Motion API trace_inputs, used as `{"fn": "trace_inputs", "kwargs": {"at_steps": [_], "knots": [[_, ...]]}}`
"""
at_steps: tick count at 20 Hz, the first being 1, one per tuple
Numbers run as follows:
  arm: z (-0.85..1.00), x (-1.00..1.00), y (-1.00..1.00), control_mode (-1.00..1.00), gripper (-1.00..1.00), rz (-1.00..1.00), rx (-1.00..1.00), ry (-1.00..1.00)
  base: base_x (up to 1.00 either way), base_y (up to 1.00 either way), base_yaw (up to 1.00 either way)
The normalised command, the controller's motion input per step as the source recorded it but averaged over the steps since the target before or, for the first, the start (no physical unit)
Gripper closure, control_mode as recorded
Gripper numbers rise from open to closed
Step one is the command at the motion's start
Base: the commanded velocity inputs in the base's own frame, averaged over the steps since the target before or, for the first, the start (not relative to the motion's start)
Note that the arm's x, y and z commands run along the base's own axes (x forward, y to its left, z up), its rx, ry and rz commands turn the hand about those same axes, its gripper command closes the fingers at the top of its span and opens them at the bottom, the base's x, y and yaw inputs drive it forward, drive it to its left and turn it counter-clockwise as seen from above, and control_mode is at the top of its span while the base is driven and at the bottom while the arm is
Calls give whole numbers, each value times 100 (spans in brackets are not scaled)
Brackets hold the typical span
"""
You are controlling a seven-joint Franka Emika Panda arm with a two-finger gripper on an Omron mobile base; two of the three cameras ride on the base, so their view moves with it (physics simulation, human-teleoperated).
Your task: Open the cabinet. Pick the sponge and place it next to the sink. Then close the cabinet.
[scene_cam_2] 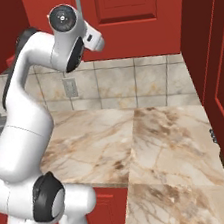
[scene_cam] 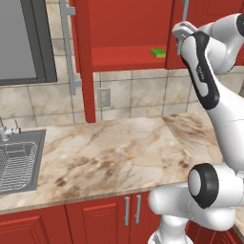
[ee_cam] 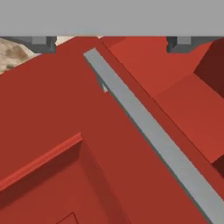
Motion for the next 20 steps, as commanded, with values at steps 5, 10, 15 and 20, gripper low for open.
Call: {"fn": "trace_inputs", "kwargs": {"at_steps": [5,10,15,20], "knots": [[3,24,-5,-100,-100,0,6,-5,0,0,0],[0,21,-3,-100,-100,0,3,-4,0,0,0],[0,14,-17,-100,-100,2,1,-9,0,0,0],[-1,1,-7,-100,-100,3,1,-4,0,0,0]]}}
